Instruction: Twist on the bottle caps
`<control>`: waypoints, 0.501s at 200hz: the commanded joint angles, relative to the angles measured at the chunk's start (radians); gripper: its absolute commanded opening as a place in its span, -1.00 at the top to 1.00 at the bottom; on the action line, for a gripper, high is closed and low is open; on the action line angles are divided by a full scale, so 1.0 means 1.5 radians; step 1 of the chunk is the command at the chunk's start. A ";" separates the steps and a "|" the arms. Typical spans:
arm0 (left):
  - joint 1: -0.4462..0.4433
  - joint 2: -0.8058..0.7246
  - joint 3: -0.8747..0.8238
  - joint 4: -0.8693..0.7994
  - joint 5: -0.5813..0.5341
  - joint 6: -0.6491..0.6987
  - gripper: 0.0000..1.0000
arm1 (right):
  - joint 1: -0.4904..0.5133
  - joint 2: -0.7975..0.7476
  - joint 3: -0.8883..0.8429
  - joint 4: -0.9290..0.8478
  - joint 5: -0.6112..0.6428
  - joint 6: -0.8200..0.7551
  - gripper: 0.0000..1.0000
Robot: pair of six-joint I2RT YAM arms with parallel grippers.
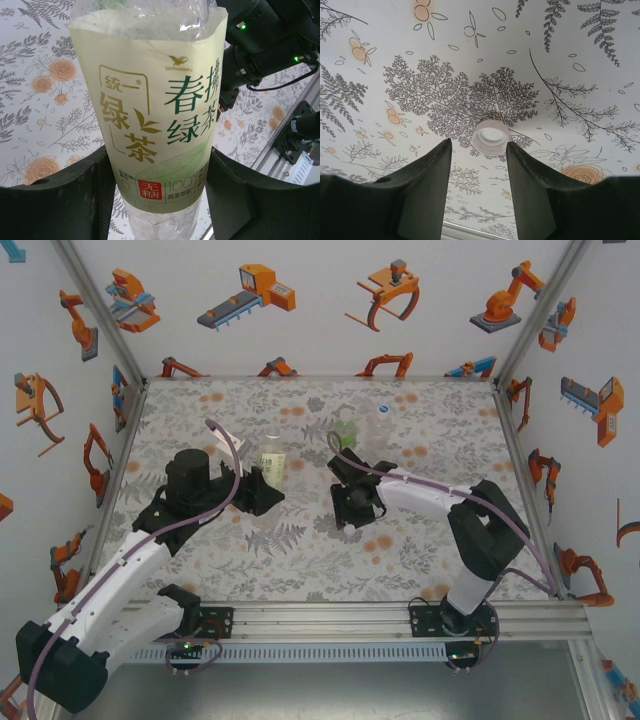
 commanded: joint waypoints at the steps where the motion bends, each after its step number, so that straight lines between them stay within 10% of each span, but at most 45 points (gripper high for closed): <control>1: 0.002 -0.003 0.017 0.020 0.013 -0.003 1.00 | -0.002 0.009 0.012 -0.009 -0.001 0.005 0.08; 100: 0.003 -0.004 0.016 0.020 0.012 -0.004 1.00 | -0.002 0.027 -0.004 0.002 -0.001 0.005 0.09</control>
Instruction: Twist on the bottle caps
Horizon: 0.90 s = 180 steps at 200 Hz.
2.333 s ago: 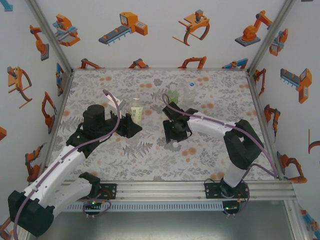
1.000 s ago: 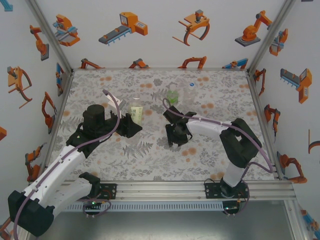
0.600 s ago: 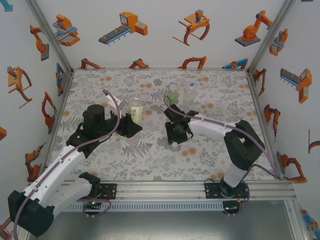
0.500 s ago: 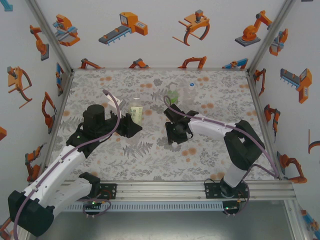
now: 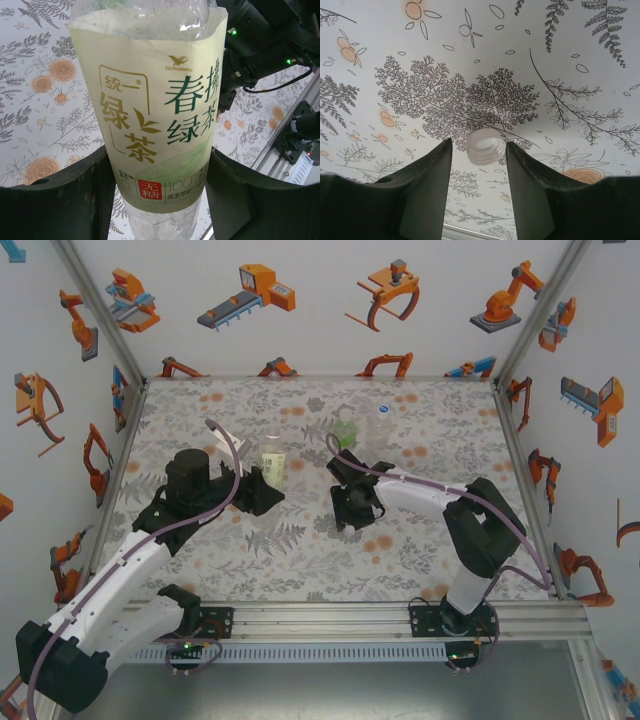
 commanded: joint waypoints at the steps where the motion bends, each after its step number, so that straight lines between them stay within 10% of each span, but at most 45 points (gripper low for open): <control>1: 0.002 -0.004 0.016 0.020 0.012 -0.004 1.00 | -0.002 0.010 -0.004 0.001 0.001 0.005 0.09; 94: 0.002 -0.006 0.016 0.016 0.011 -0.004 1.00 | -0.011 -0.005 -0.021 0.053 -0.049 0.038 0.63; 180: 0.002 -0.015 0.016 0.011 0.007 0.000 1.00 | -0.029 -0.038 -0.042 0.098 -0.099 0.065 0.62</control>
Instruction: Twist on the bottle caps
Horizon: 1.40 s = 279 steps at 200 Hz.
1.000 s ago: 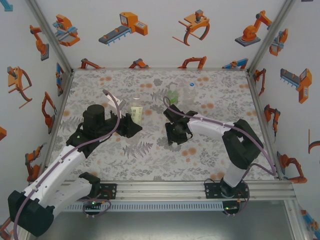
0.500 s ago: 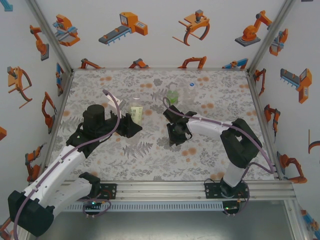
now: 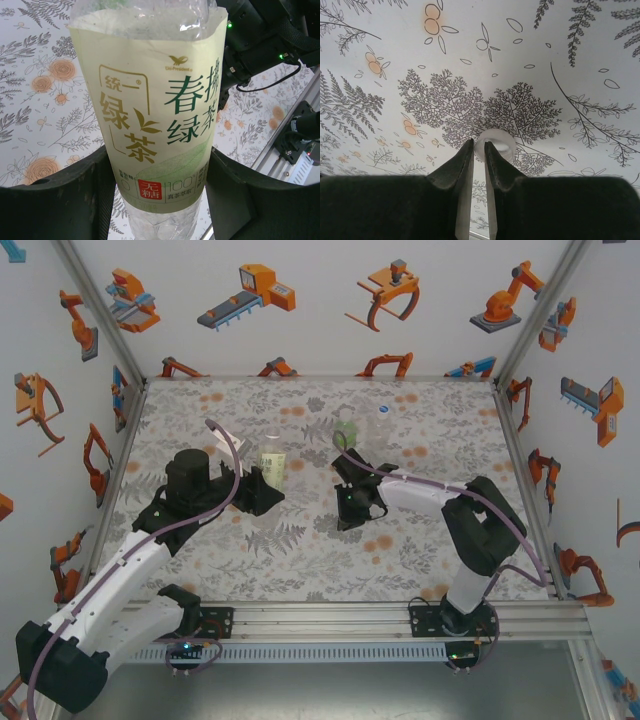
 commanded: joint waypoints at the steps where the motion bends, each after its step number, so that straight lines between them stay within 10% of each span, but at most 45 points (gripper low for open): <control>1: 0.002 -0.014 0.016 0.011 0.007 0.000 1.00 | -0.004 -0.040 -0.009 0.022 -0.023 0.020 0.62; 99: 0.002 -0.003 0.018 0.019 0.013 -0.002 1.00 | -0.015 -0.050 0.007 -0.052 0.034 -0.007 0.18; 279: 0.002 0.003 0.022 0.019 0.015 -0.004 1.00 | -0.009 -0.028 0.013 -0.025 0.017 -0.008 0.17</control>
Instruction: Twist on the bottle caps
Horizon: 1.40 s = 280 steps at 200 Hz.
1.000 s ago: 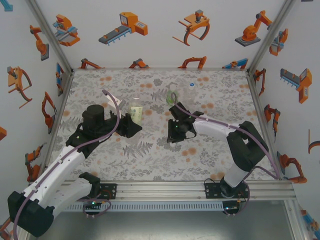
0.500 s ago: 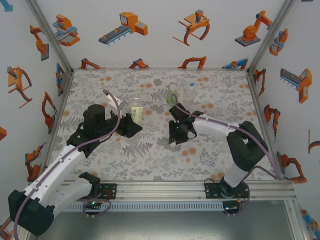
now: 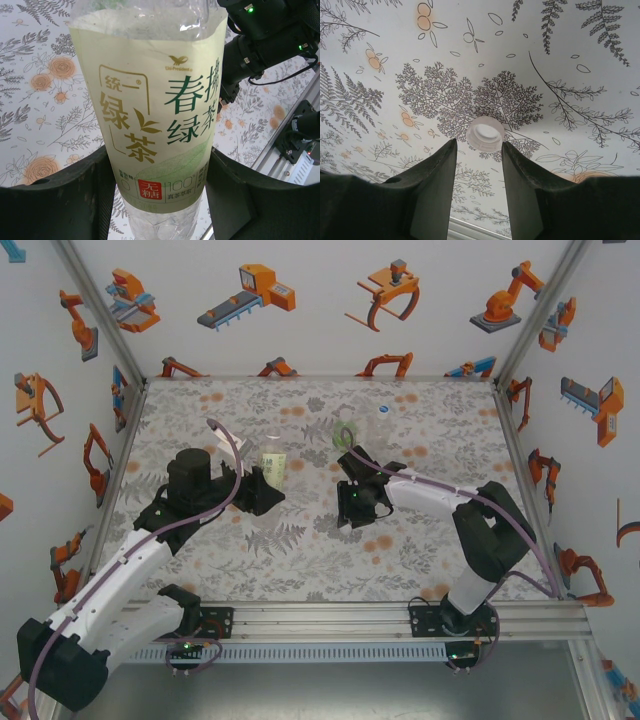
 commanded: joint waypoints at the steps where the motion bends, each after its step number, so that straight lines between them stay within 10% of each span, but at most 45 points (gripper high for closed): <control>1: 0.002 -0.006 0.022 0.018 0.014 -0.004 1.00 | 0.004 0.009 0.018 0.002 0.004 -0.005 0.17; 280: 0.002 -0.017 0.020 0.010 0.004 -0.003 1.00 | 0.004 0.025 0.022 0.006 0.000 -0.004 0.20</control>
